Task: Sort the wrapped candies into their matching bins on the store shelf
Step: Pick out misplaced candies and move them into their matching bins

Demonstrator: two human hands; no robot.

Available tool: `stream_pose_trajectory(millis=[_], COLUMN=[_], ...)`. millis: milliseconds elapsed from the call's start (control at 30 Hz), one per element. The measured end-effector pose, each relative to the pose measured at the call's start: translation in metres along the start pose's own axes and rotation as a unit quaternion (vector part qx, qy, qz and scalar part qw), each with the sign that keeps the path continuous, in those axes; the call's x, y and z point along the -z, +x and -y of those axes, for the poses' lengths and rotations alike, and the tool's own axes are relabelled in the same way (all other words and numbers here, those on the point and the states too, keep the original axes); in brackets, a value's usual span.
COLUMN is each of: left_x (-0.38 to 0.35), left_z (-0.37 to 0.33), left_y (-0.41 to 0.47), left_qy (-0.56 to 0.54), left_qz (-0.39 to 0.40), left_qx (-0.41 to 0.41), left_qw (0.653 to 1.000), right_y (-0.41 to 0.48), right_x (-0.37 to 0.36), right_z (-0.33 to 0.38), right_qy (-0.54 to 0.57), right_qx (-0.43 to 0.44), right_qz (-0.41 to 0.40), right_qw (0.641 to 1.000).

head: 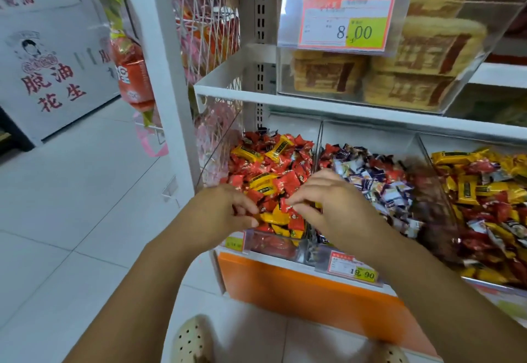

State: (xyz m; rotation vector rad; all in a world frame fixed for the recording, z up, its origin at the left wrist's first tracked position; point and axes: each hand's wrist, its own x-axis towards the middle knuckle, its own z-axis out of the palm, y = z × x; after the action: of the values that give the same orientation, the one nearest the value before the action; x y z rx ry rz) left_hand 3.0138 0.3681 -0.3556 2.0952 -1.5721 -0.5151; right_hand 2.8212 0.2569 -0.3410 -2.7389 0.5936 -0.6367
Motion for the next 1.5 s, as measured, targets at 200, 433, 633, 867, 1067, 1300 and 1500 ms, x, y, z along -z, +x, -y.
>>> stream_pose_trajectory(millis=[200,433,633,867,1067,1300,1500], left_x=[-0.027,-0.021,-0.007,-0.005,-0.011,-0.019,-0.016], left_z=[0.001,0.019,0.034,0.027,0.017,0.016,0.024], left_y=[0.009,0.015,0.009,0.003,0.009,0.019,0.017], left_qy=[0.049,-0.002,0.006,0.116,0.253,0.303,0.098], left_qz=[-0.023,-0.057,-0.086,-0.103,-0.109,-0.094,-0.081], left_qx=[-0.021,-0.01,0.007,0.069,0.115,0.107,0.102], left_qw=[0.998,0.998,0.996,0.985,0.954,0.942,0.987], right_y=[0.019,0.032,0.034,0.029,0.03,0.037,0.052], right_x=[-0.039,-0.052,-0.037,-0.03,-0.021,-0.036,-0.047], right_z=[0.002,0.006,0.007,0.006,0.0,-0.004,-0.004], right_qy=[-0.178,-0.215,-0.067,0.04,0.09,-0.079,-0.187], right_qx=[-0.007,-0.045,-0.101,-0.111,-0.099,-0.071,-0.092], right_qz=[0.138,0.111,0.062,0.038,0.026,0.135,0.115], right_qw=[0.974,0.969,0.991,0.992,0.991,0.985,0.971])
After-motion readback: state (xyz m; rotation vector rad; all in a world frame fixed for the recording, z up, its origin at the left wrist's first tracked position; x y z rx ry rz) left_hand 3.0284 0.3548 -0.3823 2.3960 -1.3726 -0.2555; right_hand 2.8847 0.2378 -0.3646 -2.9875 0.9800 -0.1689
